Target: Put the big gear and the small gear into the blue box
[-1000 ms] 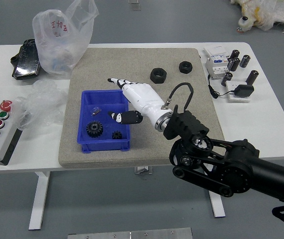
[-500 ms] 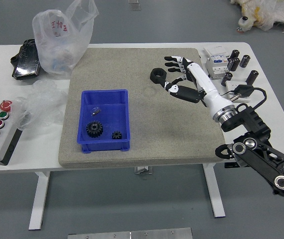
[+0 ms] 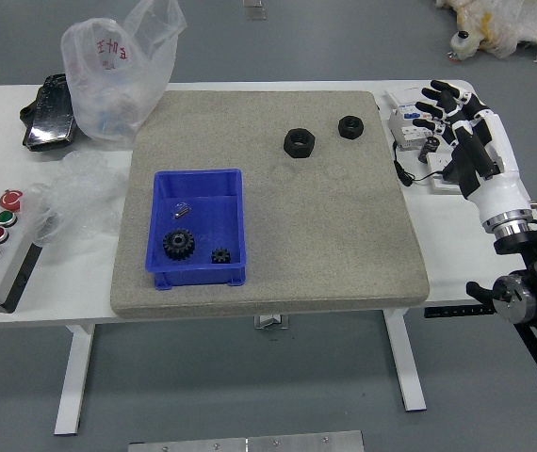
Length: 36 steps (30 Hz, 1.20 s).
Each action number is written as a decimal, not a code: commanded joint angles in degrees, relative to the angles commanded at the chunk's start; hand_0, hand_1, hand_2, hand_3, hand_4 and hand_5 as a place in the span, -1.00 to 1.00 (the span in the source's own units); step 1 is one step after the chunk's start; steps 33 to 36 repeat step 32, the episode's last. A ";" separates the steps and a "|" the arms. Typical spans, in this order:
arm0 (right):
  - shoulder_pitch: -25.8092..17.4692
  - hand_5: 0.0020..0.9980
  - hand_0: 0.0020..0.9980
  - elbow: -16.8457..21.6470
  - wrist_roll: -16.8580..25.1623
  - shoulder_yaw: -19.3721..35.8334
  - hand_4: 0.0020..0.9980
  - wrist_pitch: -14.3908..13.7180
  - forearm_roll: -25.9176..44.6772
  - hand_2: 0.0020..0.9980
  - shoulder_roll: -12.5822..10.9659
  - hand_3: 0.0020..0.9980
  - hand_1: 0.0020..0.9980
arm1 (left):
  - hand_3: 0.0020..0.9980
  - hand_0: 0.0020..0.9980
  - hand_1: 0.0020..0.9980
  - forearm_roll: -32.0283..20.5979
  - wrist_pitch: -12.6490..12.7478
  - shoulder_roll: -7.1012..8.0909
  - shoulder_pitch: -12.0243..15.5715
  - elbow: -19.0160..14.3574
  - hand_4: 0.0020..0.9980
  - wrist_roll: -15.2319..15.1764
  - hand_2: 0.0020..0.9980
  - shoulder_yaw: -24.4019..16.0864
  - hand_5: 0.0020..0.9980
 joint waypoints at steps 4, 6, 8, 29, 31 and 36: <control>-0.24 0.09 0.33 -0.34 0.44 0.67 0.59 0.13 2.41 0.44 0.31 0.36 0.39 | 0.37 0.42 0.07 -0.21 -0.09 -0.07 -0.02 -0.09 0.41 0.19 0.10 0.09 0.06; -0.32 0.08 0.33 -0.44 0.58 0.93 0.59 0.17 2.97 0.44 0.37 0.35 0.38 | 0.37 0.42 0.07 -0.26 -0.11 -0.05 -0.03 -0.11 0.41 0.23 0.10 0.10 0.06; -0.43 0.08 0.33 -0.39 0.70 1.24 0.59 0.18 3.27 0.44 0.35 0.35 0.38 | 0.37 0.42 0.07 -0.41 -0.09 0.01 -0.08 -0.11 0.41 0.18 0.10 0.24 0.06; -1.82 0.08 0.31 0.51 1.31 4.97 0.58 0.46 4.12 0.45 -0.24 0.35 0.38 | 0.37 0.42 0.07 -1.24 0.12 0.38 -0.78 0.03 0.41 -0.48 0.09 1.11 0.06; -1.89 0.08 0.31 0.58 1.24 5.43 0.58 0.39 3.93 0.45 -0.36 0.35 0.38 | 0.37 0.42 0.07 -0.97 0.08 0.39 -0.76 0.03 0.41 -0.37 0.09 0.86 0.06; -1.92 0.08 0.31 0.60 1.22 5.59 0.58 0.37 3.87 0.45 -0.37 0.35 0.38 | 0.37 0.42 0.07 -0.89 0.07 0.38 -0.74 0.03 0.41 -0.34 0.09 0.80 0.06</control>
